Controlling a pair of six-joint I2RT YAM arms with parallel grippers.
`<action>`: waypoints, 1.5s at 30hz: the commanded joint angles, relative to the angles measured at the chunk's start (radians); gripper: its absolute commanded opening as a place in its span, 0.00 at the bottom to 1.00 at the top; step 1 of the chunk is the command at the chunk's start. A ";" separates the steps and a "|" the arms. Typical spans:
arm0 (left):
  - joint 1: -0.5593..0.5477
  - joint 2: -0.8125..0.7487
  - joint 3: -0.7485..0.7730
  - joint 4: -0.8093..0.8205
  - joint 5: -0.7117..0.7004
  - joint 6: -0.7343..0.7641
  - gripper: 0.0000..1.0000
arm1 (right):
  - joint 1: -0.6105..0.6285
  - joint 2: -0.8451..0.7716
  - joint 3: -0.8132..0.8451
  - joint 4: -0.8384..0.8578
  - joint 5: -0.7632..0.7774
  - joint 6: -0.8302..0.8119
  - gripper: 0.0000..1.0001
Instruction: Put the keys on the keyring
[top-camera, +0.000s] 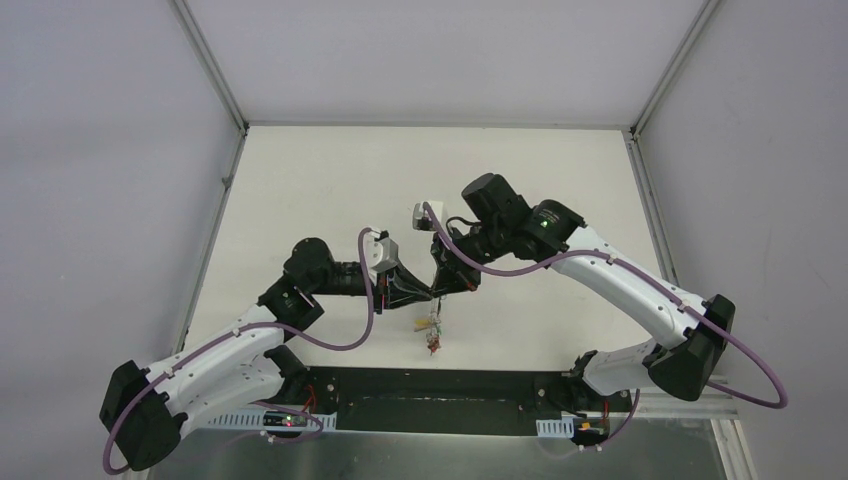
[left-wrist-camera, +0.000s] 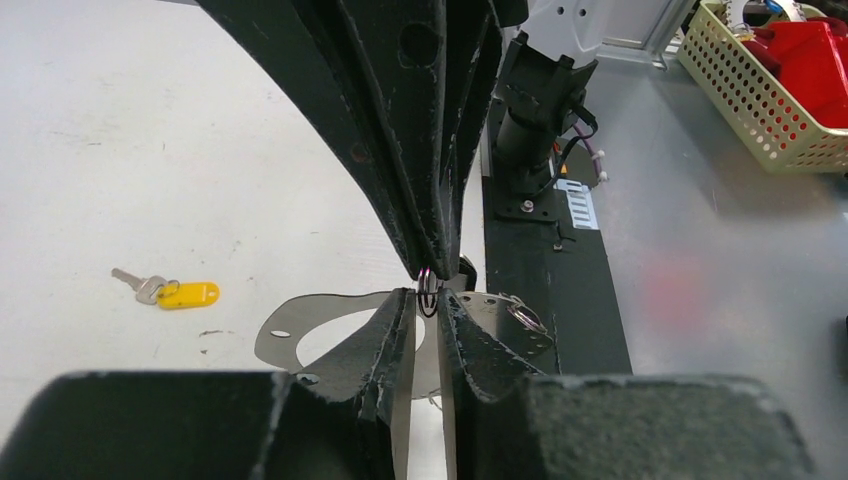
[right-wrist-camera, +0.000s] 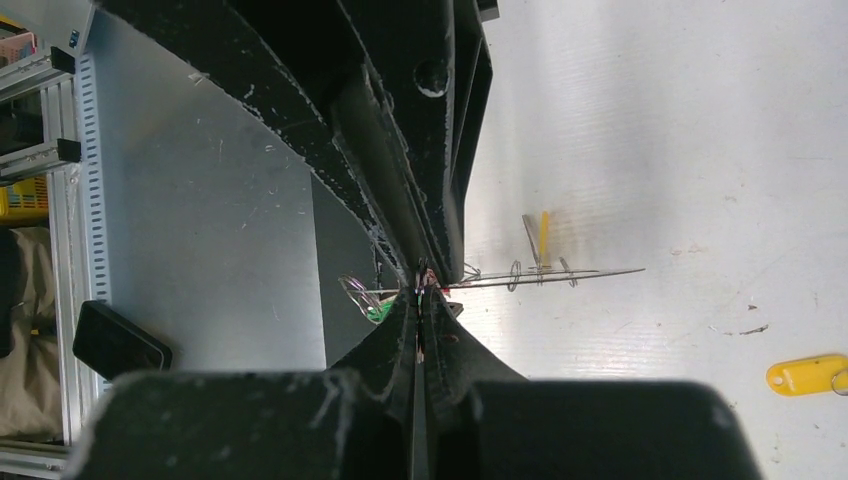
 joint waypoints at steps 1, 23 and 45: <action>-0.013 0.009 0.042 0.058 0.018 0.006 0.13 | 0.004 0.002 0.049 0.020 -0.042 0.020 0.00; -0.015 -0.159 -0.061 0.182 -0.132 -0.063 0.00 | -0.004 -0.190 -0.084 0.277 0.055 0.072 0.55; -0.014 -0.214 -0.252 0.676 -0.241 -0.117 0.00 | -0.163 -0.309 -0.317 0.805 -0.348 0.388 0.45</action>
